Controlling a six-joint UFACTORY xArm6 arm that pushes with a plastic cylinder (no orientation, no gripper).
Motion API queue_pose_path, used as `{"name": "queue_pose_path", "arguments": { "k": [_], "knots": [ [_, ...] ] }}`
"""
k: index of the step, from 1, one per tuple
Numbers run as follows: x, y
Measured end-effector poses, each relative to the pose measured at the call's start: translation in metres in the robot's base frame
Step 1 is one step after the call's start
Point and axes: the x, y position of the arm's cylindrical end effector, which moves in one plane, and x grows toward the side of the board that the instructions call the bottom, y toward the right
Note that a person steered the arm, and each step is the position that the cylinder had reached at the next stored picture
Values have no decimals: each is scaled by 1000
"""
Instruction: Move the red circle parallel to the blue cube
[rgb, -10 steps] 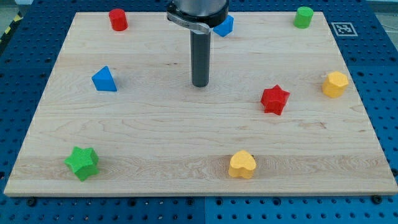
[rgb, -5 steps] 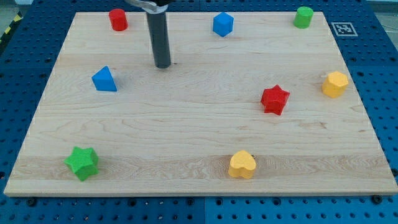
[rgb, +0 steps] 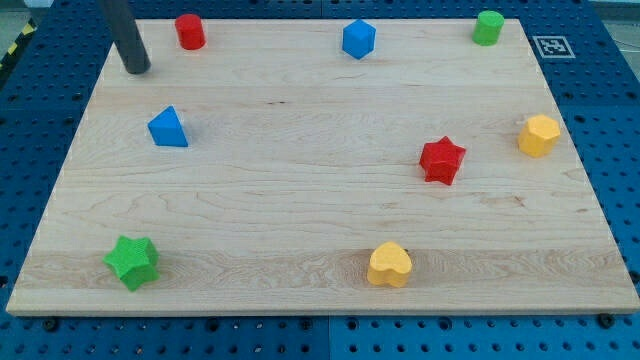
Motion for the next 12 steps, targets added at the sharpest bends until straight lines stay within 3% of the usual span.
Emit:
{"name": "queue_pose_path", "arguments": {
  "k": [2, 5, 12],
  "knots": [
    [-52, -6],
    [-75, -15],
    [-73, 80]
  ]
}}
